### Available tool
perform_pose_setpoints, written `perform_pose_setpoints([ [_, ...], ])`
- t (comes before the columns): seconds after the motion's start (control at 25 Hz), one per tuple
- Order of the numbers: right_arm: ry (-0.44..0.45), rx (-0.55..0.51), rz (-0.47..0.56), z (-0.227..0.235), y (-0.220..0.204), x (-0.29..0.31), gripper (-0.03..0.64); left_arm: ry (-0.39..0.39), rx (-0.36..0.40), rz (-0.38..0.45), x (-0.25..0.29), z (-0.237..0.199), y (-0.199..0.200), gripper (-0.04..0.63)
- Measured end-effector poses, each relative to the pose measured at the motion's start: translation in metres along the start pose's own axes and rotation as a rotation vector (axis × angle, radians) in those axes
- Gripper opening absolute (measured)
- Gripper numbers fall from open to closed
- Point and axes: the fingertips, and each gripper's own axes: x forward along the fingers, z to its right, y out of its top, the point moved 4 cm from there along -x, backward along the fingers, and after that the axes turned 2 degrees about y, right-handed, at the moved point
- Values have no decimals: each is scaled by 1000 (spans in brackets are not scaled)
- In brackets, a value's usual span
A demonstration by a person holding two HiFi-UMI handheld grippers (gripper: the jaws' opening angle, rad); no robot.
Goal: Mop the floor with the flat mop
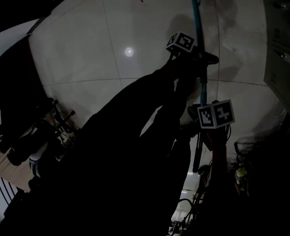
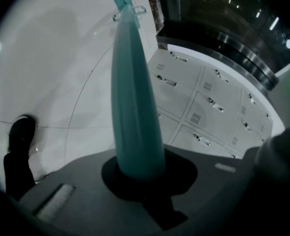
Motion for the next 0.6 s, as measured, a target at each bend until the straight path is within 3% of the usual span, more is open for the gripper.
perform_pose_setpoints([
  [0.28,-8,-18,12,1,-5,-2,81,-21,37,36,2,4,-2,45],
  [0.4,-3,-26,11,-5,-32,0,81,-34,41,49,5,2,-28,46],
  [0.6,-30,-45,-2,-18,-103,9,81,-11,49,2,12,-16,-99,48],
])
